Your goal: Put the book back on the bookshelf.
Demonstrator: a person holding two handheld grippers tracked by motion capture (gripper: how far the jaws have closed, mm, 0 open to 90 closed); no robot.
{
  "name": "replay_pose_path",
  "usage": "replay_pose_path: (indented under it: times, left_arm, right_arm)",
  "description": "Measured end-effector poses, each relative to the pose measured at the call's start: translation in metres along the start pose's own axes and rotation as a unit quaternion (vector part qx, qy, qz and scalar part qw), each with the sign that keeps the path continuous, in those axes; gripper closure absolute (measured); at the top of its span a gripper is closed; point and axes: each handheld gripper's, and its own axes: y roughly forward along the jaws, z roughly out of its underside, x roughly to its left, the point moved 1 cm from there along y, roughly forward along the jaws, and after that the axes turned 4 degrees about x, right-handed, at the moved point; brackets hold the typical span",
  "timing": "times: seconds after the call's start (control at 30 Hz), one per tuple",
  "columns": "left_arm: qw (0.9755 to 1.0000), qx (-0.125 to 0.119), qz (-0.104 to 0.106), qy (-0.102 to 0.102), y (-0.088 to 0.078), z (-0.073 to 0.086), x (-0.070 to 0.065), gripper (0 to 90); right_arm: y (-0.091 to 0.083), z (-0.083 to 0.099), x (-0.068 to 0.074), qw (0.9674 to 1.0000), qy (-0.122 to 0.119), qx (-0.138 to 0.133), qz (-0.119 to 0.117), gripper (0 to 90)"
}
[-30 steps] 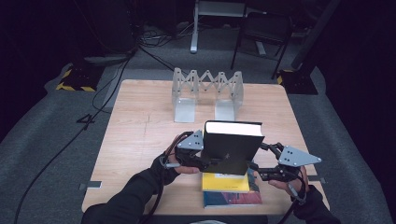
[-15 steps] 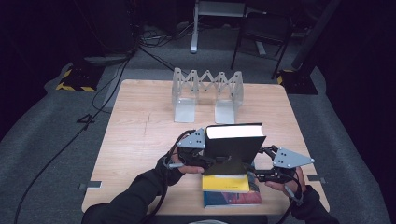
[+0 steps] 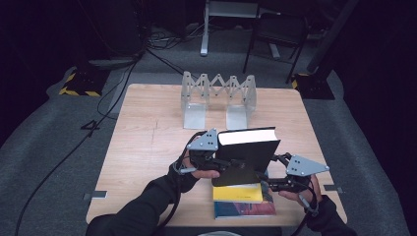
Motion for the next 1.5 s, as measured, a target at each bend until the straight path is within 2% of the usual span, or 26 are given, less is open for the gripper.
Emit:
replay_pose_path:
  times: [0.23,0.27,0.4,0.53,0.67,0.77,0.83,0.93,0.97,1.03,1.13,1.3,1.37,1.4,1.5]
  left_arm:
    - [0.9999,0.007,-0.009,0.009,-0.001,-0.003,-0.003,50.3]
    - [0.9998,0.008,-0.014,0.01,-0.001,-0.003,-0.003,50.6]
    - [0.9991,0.012,-0.038,0.012,-0.002,-0.007,-0.003,51.2]
    - [0.9974,0.017,-0.068,0.015,-0.006,-0.01,0.0,51.7]
    - [0.996,0.013,-0.088,0.012,-0.012,-0.009,0.004,52.0]
    - [0.9939,0.013,-0.109,0.013,-0.019,-0.01,0.007,52.3]
    - [0.9915,0.011,-0.129,0.013,-0.024,-0.01,0.01,52.4]
    - [0.9866,0.004,-0.163,0.003,-0.037,-0.007,0.02,52.5]
    - [0.9866,0.004,-0.163,0.003,-0.037,-0.007,0.02,52.5]
    - [0.9811,-0.002,-0.194,-0.001,-0.047,-0.006,0.026,52.5]
    - [0.9738,-0.006,-0.227,-0.011,-0.06,-0.003,0.034,52.6]
    - [0.9584,-0.005,-0.284,-0.031,-0.081,0.005,0.05,52.6]
    - [0.9505,-0.005,-0.308,-0.042,-0.089,0.009,0.057,52.6]
    - [0.9505,-0.005,-0.308,-0.042,-0.089,0.009,0.057,52.6]
    - [0.9382,-0.004,-0.341,-0.061,-0.094,0.015,0.066,52.6]
  right_arm:
    - [-0.005,0.009,-0.004,0.9998,0.01,0.016,0.008,32.1]
    - [-0.009,0.015,-0.008,0.9994,0.019,0.023,0.02,33.3]
    - [-0.013,0.025,-0.016,0.9983,0.034,0.033,0.034,33.2]
    - [-0.015,0.037,-0.026,0.9958,0.053,0.05,0.056,33.2]
    - [-0.016,0.045,-0.033,0.9934,0.068,0.063,0.068,33.0]
    - [-0.015,0.049,-0.036,0.9919,0.078,0.069,0.073,32.6]
    - [-0.014,0.05,-0.037,0.9911,0.08,0.073,0.078,32.6]
    - [-0.012,0.052,-0.038,0.9897,0.081,0.083,0.084,32.2]
    - [-0.012,0.052,-0.038,0.9897,0.081,0.083,0.084,32.2]
    - [-0.011,0.053,-0.039,0.9892,0.082,0.086,0.086,32.0]
    - [-0.011,0.054,-0.04,0.9887,0.087,0.085,0.087,32.0]
    - [-0.01,0.056,-0.041,0.9878,0.088,0.091,0.09,32.0]
    - [-0.009,0.056,-0.041,0.9876,0.087,0.094,0.091,32.0]
    - [-0.009,0.056,-0.041,0.9876,0.087,0.094,0.091,32.0]
    - [-0.008,0.057,-0.041,0.9872,0.089,0.096,0.091,32.0]
